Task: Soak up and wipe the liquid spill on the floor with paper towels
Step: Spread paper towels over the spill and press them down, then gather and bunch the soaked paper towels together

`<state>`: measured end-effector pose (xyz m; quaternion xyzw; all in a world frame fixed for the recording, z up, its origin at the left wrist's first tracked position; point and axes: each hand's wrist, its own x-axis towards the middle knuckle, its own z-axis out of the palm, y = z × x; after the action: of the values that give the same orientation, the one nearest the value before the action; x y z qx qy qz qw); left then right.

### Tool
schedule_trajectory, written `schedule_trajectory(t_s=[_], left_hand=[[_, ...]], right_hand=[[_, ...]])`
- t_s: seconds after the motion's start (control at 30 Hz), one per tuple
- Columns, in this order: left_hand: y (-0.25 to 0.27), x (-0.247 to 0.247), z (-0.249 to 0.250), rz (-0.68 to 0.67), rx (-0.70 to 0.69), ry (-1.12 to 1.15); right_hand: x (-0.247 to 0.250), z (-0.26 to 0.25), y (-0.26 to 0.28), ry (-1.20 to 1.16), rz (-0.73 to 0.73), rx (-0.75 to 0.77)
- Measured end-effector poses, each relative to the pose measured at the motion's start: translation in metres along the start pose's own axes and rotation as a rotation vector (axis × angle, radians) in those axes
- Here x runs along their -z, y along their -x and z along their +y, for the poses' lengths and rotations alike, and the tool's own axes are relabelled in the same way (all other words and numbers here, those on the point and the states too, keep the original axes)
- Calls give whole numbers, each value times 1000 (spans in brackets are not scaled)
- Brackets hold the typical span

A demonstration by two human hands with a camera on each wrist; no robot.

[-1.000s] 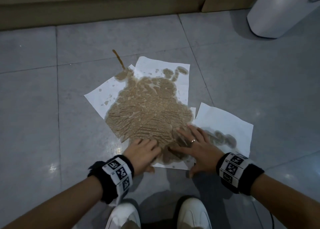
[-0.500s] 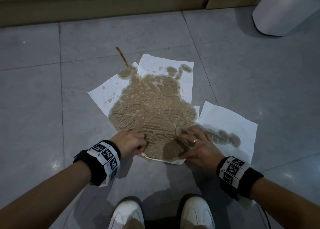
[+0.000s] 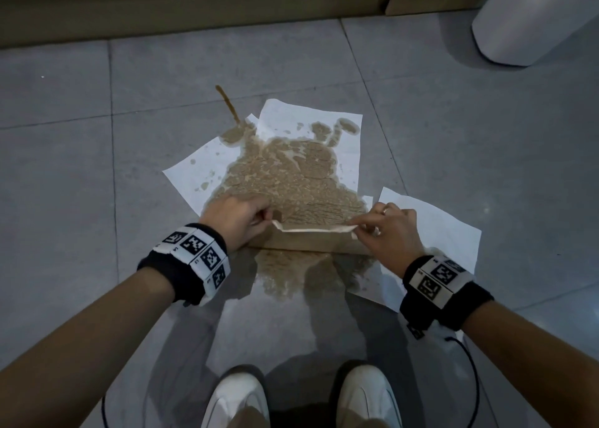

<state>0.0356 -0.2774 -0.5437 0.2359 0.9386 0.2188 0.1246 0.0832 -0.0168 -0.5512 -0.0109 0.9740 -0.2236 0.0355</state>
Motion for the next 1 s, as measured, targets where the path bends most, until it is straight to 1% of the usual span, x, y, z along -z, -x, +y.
schedule_trajectory(t_s=[0.1,0.23,0.33,0.43,0.53,0.7,0.77,0.87,1.0], left_hand=[[-9,9,4,64,60,39],[-21,19,7,129,118,141],[-27,27,11,201,173,190],[-31,34,15,266,234,252],[-31,39,19,308,297,286],[-30,43,22,392,364,378],[-31,46,22,423,388,423],[-35,54,25,469,400,465],[-44,68,30,559,390,499]], right_hand=[[7,-7,-9,-63,133,21],[16,-14,-24,-147,158,-36],[25,-22,-33,-171,204,-52],[31,-28,-43,-219,279,-51],[38,-35,-52,-294,268,-97],[48,-53,-54,-382,264,-136],[50,-62,-55,-473,257,-186],[55,-76,-60,-597,260,-231],[66,-90,-69,-665,319,-213]])
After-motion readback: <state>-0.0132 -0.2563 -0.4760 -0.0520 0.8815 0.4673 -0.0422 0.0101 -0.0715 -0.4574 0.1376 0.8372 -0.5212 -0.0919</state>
